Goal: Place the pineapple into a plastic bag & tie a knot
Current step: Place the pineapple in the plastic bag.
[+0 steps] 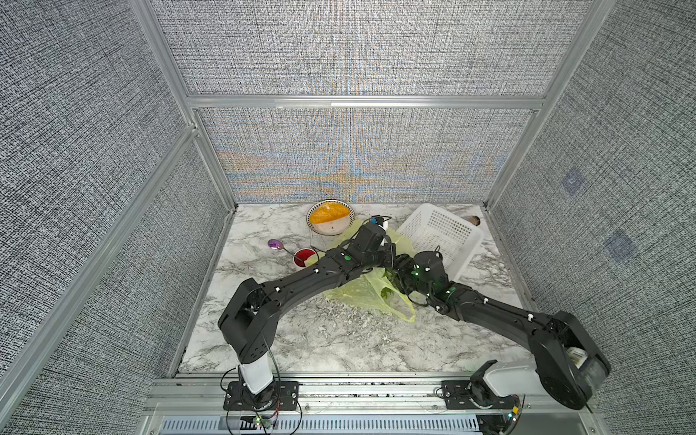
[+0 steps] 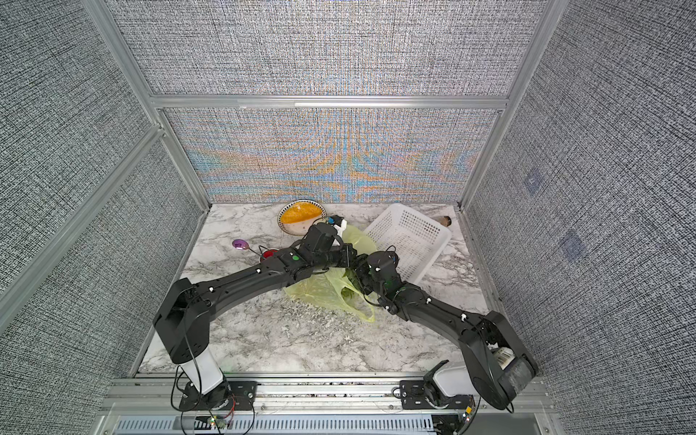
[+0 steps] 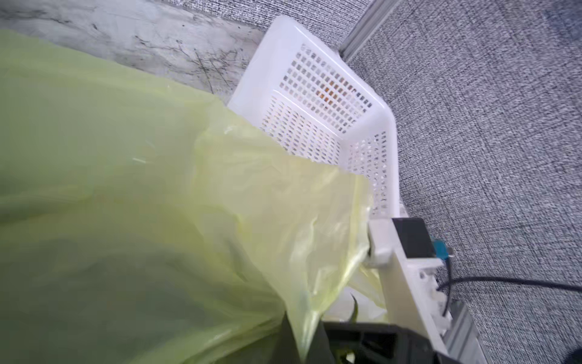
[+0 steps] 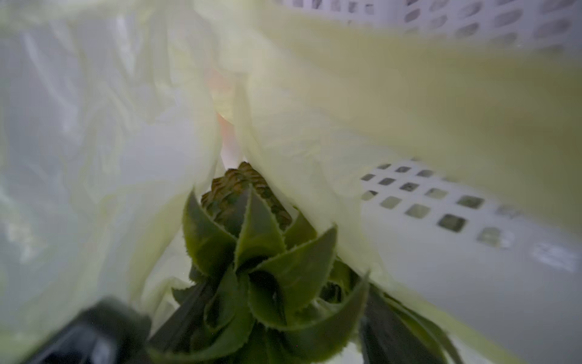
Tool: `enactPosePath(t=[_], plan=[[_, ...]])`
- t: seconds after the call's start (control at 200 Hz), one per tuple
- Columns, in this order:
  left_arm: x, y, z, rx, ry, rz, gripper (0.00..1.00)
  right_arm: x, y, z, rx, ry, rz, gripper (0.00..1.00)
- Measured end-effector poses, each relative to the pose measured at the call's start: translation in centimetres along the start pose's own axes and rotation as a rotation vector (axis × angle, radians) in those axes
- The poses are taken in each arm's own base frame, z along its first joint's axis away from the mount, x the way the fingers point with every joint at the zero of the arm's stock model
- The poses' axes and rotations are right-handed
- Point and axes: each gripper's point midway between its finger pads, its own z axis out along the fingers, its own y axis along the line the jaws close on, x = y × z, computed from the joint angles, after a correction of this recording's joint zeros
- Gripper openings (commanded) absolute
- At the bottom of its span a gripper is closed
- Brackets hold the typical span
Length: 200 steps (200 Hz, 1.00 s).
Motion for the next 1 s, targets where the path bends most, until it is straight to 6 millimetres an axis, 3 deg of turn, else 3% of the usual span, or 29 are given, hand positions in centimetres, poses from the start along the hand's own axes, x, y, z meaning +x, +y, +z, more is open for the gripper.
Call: enactPosePath(t=[0.2,0.285,0.586,0.641,0.681,0.731,0.781,0.846,1.001], plan=[[1.7,2.7,2.3,-0.076,0.066,-0.022,0.00,0.3,-2.3,-0.4,0.149,0.021,-0.079,0.86],[2.3,3.3,2.9,-0.086,0.085,-0.039,0.00,0.1,-2.4,-1.1,0.196,0.020,-0.116,0.88],[2.4,0.9,3.8,0.053,0.113,-0.068,0.00,-2.2,-2.5,-4.8,0.325,-0.060,-0.263,0.89],[2.3,0.5,3.8,0.070,0.117,-0.061,0.00,-2.6,-2.0,-5.7,0.330,-0.065,-0.292,0.88],[2.5,1.7,4.0,0.029,0.117,-0.055,0.00,-3.0,0.2,-6.5,0.266,-0.076,-0.301,0.88],[4.5,4.6,4.5,-0.060,0.182,-0.078,0.00,-3.8,3.6,-7.7,0.171,-0.114,-0.352,0.86],[6.0,5.6,4.7,-0.092,0.233,-0.087,0.00,-4.3,5.3,-8.5,0.127,-0.124,-0.404,0.85],[6.5,6.0,4.6,-0.116,0.246,-0.080,0.00,-5.1,5.3,-9.1,0.146,-0.129,-0.470,0.83],[6.4,6.2,4.4,-0.118,0.253,-0.074,0.00,-6.8,3.4,-10.3,0.263,-0.095,-0.605,0.81]])
